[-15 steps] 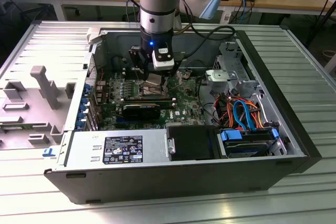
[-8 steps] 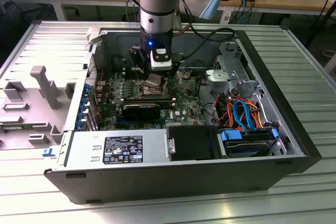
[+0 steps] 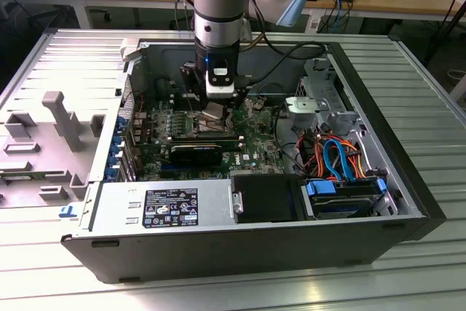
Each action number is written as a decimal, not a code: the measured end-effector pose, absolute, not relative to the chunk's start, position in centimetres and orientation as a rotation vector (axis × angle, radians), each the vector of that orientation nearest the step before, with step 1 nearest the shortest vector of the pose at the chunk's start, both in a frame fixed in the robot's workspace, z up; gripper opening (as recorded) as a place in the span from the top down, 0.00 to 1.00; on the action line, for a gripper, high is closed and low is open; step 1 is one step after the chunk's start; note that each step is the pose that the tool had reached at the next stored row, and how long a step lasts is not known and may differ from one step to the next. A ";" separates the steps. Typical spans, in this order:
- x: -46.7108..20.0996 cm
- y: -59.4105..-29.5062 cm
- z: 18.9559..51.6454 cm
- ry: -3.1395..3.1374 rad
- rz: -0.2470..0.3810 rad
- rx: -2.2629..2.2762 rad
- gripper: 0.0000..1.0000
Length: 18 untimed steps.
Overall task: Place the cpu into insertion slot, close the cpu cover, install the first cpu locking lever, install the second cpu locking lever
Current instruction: 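Place the cpu into insertion slot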
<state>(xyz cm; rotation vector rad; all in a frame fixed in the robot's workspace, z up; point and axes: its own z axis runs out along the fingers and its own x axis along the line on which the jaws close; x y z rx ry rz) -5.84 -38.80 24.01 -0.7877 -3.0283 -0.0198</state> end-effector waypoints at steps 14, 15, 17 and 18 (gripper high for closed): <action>-5.8 -38.8 23.9 -2.981 -0.021 -0.955 0.46; -5.8 -38.8 23.9 -2.976 -0.021 -0.970 0.46; -5.8 -38.8 23.8 -2.969 -0.021 -0.990 0.46; -5.8 -38.8 23.8 -2.963 -0.021 -1.008 0.46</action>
